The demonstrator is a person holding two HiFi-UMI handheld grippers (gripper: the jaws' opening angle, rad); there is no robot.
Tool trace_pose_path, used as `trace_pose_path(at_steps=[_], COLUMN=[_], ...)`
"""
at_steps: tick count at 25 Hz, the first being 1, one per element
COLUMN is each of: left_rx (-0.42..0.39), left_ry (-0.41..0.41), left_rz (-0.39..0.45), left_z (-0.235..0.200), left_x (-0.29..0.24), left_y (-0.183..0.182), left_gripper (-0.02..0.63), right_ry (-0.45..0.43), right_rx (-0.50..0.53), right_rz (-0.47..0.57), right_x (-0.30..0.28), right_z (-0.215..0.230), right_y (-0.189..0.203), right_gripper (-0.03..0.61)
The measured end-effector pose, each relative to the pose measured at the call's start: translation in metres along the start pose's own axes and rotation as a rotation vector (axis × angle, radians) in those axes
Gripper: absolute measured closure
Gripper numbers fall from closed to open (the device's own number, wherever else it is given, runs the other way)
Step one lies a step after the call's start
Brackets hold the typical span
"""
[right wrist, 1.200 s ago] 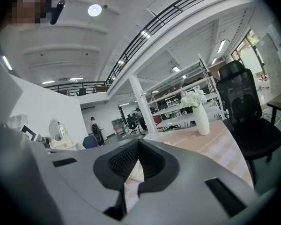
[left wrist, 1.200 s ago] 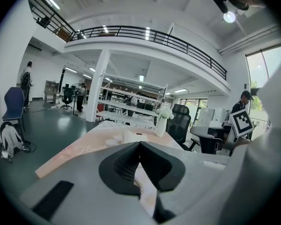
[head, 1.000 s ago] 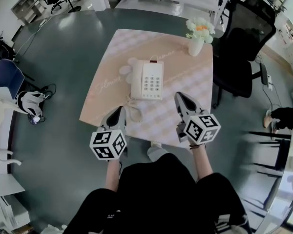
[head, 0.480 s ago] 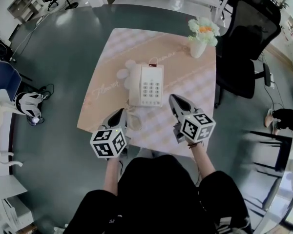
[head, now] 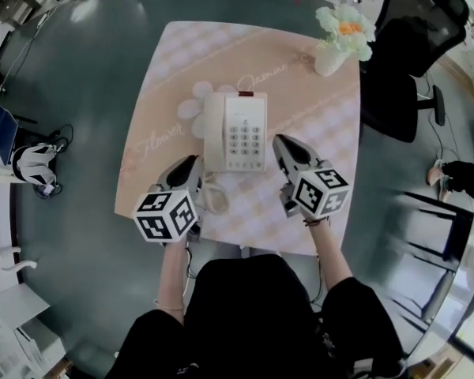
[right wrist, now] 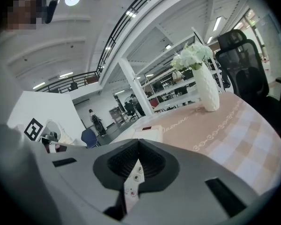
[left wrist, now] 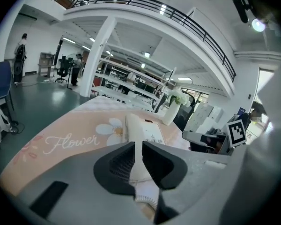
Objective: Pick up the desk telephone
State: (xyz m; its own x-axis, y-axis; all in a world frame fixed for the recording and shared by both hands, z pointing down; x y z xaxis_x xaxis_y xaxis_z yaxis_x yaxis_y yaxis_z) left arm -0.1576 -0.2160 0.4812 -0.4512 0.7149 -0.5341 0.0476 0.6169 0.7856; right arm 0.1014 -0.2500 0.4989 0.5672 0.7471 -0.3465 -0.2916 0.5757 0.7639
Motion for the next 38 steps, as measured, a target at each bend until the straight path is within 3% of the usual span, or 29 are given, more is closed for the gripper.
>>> trace_pose_path(at_steps=[7,16,26,38], left_rx=[0.015,0.078,0.154,0.136], left_ry=[0.061,0.14,0.242,0.298], left_rz=[-0.04,-0.129,-0.224,-0.352], left_z=[-0.014,-0.022,-0.029,-0.03], left_x=[-0.042,-0.088,-0.114,-0.13], left_y=[-0.012,-0.007,-0.004,-0.001], left_gripper=[0.463,0.328,0.301,0.275], right_ry=[-0.014,0.01,-0.001,-0.014], right_rx=[-0.094,-0.263,-0.347,-0.368], right_rz=[-0.052,-0.101,-0.204,-0.363], right_x=[-0.033,-0.065,-0.087,-0.102], right_z=[0.019,0.035,0.042,0.042], right_y=[0.004,0.011,0.012,0.017], right_gripper=[0.579,0.385,0.341,0.336])
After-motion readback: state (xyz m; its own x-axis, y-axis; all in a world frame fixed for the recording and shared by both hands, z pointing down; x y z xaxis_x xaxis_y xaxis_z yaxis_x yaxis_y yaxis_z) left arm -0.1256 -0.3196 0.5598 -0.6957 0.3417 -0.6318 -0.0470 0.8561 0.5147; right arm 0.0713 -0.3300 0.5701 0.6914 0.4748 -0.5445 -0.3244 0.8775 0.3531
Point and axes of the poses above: the fingertips, and each gripper's own axes: x backward along the fingers, z to its right, y out of its underside, the point moved 7 cm from there along x, backward along the fingers, and after that the axes turned 6 degrees about -x, right-handed, at the moved point
